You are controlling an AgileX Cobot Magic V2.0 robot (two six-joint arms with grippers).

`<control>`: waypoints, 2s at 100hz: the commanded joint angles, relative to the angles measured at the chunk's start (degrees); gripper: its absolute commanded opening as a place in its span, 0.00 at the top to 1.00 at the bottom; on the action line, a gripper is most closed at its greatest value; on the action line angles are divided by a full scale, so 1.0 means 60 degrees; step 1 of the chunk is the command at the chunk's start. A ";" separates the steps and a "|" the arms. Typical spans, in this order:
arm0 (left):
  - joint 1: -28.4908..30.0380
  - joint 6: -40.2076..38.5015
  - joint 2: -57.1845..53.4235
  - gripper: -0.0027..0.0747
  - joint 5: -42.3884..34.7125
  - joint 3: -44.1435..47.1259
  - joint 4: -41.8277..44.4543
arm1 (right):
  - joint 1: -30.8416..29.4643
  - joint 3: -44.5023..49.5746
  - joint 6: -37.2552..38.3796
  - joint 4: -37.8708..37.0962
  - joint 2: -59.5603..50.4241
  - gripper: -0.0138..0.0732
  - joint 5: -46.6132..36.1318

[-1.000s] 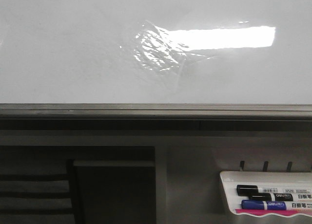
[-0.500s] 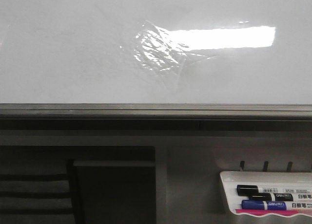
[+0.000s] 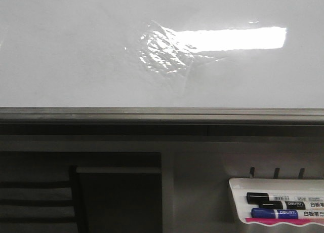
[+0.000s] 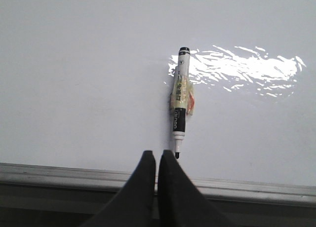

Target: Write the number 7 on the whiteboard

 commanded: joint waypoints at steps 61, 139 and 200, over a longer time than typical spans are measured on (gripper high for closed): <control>0.0002 0.0000 0.4196 0.99 0.2351 -0.5190 0.0565 | -0.0051 -0.4707 -0.0025 -0.0946 0.4475 0.92 0.2298; 0.0002 0.0000 0.4550 0.99 0.2346 -0.5173 0.0522 | -0.0051 -0.4707 -0.0025 -0.0946 0.4862 0.92 0.2414; 0.0002 0.0000 0.4550 0.30 0.1949 -0.5173 0.1116 | -0.0051 -0.4707 -0.0025 -0.0946 0.4862 0.19 0.1890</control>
